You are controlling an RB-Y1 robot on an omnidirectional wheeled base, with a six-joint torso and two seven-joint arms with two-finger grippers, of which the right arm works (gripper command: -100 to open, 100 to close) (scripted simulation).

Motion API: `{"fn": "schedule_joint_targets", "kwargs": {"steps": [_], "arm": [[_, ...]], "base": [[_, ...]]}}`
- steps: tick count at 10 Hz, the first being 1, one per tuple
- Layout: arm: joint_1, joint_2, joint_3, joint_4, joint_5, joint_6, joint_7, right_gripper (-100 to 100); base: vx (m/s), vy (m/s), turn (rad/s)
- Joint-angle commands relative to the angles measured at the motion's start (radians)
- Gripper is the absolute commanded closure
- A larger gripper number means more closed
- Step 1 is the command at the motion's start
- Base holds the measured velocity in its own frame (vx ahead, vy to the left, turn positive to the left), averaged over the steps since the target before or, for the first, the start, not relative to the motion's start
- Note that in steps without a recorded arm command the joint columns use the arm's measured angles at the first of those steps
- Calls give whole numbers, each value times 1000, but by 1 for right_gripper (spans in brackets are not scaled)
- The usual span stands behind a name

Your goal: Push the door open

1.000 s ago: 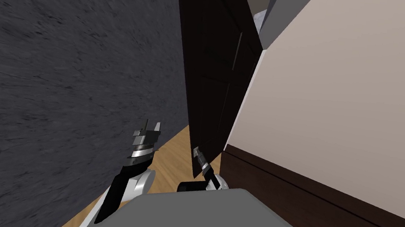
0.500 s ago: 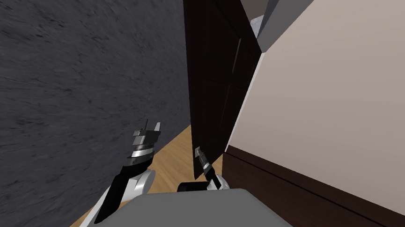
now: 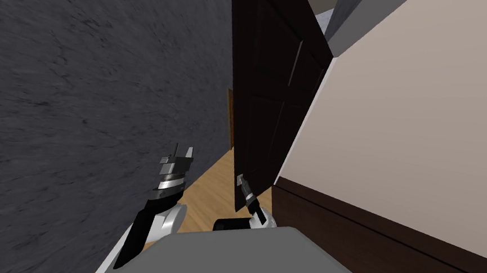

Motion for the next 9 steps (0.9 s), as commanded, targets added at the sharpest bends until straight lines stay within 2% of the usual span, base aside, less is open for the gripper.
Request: {"fn": "schedule_joint_targets", "kwargs": {"steps": [1, 3, 4, 6, 9], "arm": [[-3, 5, -31, 0, -7, 0, 6, 100], [-6, 19, -54, 7, -12, 0, 11, 100], [-3, 15, -45, 9, -9, 0, 9, 100], [-8, 3, -81, 14, -20, -3, 18, 100], [-13, 0, -126, 22, -34, -6, 30, 100]], "base": [[149, 160, -51], [124, 156, -64], [61, 70, -26], [117, 136, -63], [176, 189, -75]]}}
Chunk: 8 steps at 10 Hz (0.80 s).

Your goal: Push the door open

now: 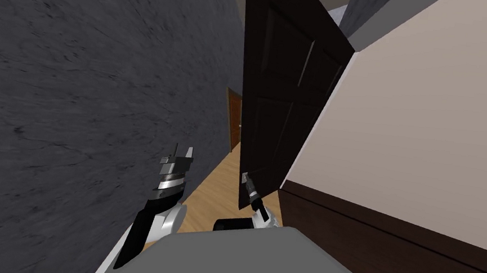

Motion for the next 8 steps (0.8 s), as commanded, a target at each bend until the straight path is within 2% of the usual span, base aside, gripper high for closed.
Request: {"fn": "schedule_joint_targets", "kwargs": {"steps": [1, 3, 4, 7, 8], "arm": [[-5, 1, -31, -6, -9, 2, 12, 100], [-5, 1, -31, -6, -9, 2, 12, 100], [-8, 8, -60, 0, -18, 0, 19, 100], [-12, 25, -94, 6, -28, -2, 28, 100], [-4, 20, -85, 8, -25, 1, 27, 100]], "base": [[194, 185, -89], [108, 59, -6], [127, 142, -67], [164, 151, -88], [69, 60, -38]]}}
